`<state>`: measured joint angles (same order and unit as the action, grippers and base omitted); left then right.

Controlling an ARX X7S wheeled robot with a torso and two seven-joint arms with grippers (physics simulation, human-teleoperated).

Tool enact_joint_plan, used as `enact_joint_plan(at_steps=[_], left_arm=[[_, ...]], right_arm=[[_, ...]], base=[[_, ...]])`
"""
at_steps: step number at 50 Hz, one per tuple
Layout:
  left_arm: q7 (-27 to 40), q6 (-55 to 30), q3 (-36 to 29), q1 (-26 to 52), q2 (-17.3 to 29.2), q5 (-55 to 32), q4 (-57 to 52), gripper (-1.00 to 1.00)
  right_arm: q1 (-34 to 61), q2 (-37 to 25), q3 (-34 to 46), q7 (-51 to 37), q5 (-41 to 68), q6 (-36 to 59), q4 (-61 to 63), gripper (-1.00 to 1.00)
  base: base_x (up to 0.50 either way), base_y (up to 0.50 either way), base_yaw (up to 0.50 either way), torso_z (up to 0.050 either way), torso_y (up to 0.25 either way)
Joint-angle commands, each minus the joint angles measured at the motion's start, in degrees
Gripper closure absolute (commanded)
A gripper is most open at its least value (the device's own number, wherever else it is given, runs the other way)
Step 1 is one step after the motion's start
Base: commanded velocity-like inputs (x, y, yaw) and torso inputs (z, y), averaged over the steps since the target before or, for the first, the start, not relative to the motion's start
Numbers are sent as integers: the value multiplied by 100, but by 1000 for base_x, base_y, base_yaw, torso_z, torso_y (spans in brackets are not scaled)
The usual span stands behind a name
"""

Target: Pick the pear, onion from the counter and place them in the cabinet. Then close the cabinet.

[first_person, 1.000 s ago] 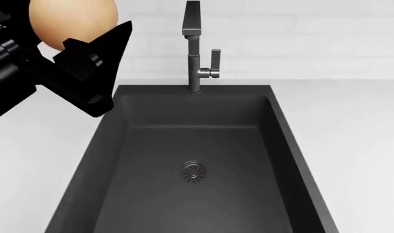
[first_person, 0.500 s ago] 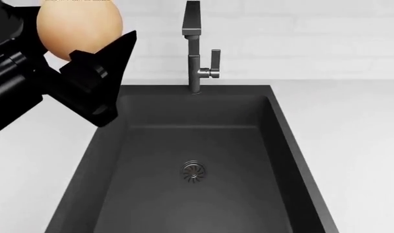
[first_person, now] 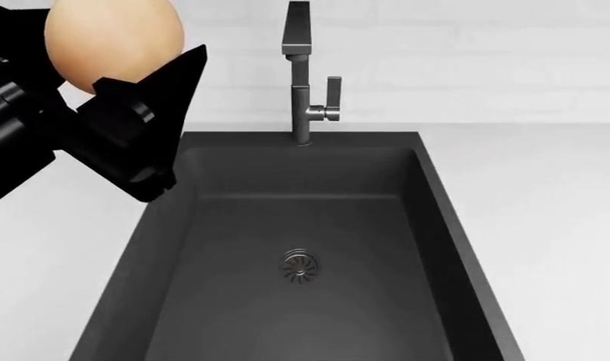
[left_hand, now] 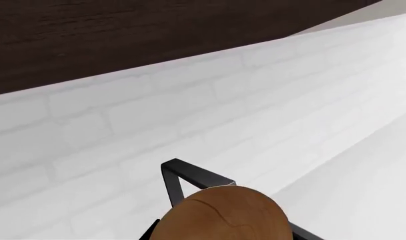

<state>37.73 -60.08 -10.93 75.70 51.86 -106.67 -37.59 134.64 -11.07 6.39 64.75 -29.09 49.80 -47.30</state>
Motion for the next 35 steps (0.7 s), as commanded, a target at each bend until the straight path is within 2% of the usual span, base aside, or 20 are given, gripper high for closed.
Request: enact_joint_plan(at_steps=[1, 16, 26, 27, 35], left_arm=[[59, 34, -18, 68, 31, -71, 26, 100], [2, 51, -19, -19, 58, 2, 21, 100], [14, 69, -32, -72, 70, 27, -21, 100], [13, 74, -28, -84, 76, 28, -28, 100], [-31, 98, -8, -179, 87, 92, -58, 100]], right_arm=[[36, 191, -367, 522, -732, 290, -374, 100], [36, 199, -310, 728, -1090, 785, -618, 100], [36, 257, -243, 1343, -1745, 858, -996, 100], [36, 264, -241, 1374, -1780, 852, -1025, -100], [36, 278, -237, 1517, -1918, 791, -1149, -100]], base=[[0, 0, 0, 0, 0], [0, 0, 0, 0, 1], [0, 0, 0, 1, 0], [0, 0, -3, 0, 0], [0, 0, 0, 0, 0]])
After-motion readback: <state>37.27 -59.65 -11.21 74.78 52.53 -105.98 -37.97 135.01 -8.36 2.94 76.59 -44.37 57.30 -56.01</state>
